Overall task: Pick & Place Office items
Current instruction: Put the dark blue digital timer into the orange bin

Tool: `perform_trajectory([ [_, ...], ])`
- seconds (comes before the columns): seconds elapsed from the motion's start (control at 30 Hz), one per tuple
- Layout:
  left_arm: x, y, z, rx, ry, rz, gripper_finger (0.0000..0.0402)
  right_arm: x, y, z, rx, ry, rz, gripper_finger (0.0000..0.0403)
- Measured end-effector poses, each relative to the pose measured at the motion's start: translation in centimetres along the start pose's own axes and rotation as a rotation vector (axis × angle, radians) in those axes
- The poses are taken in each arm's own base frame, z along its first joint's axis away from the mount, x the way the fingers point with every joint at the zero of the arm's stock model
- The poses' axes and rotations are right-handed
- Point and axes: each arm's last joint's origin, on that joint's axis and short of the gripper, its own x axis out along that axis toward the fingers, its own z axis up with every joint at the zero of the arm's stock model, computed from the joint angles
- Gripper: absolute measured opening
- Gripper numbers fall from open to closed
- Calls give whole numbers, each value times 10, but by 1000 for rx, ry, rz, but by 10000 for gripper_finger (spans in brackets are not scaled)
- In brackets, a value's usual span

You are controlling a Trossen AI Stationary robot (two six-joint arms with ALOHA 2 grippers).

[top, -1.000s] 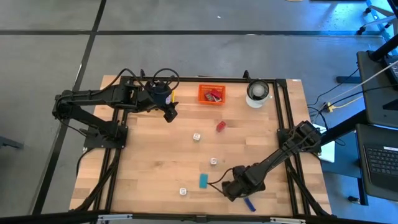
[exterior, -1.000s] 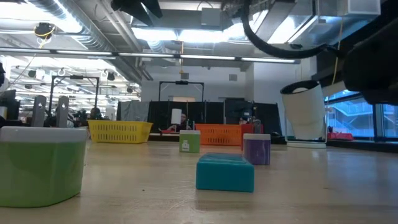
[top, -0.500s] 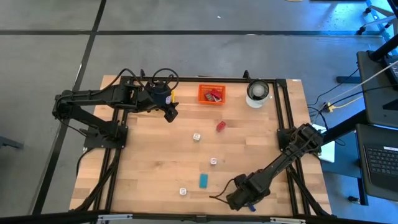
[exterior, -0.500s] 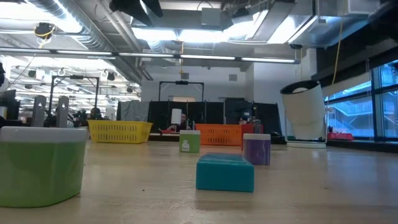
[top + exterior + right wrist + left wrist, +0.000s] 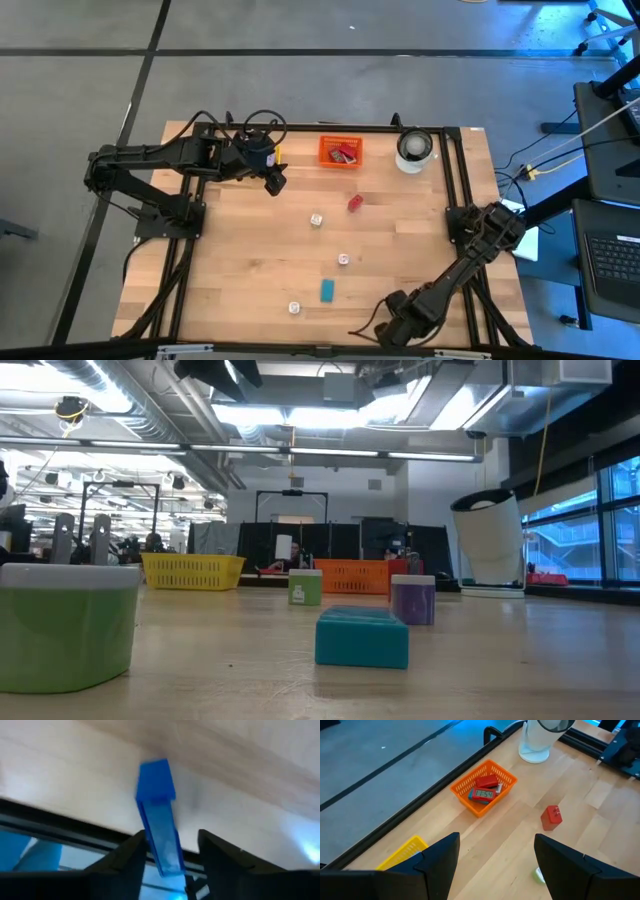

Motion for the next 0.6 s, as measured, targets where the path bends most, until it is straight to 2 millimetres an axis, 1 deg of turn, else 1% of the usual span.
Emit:
perform_trajectory([
  [0.23,0,0,0,-24,0,1,253,-1,1,2,-12,-71,38,74],
  [0.3,0,0,0,-26,-1,1,253,-1,2,3,-30,-74,44,51],
  [0.47,0,0,0,-39,-1,1,253,-6,3,4,-65,-122,78,51],
  [0.53,0,0,0,-41,-1,2,253,-13,5,7,-62,-185,127,51],
  [0.6,0,0,0,-41,-2,3,253,-28,6,11,-61,-280,194,53],
])
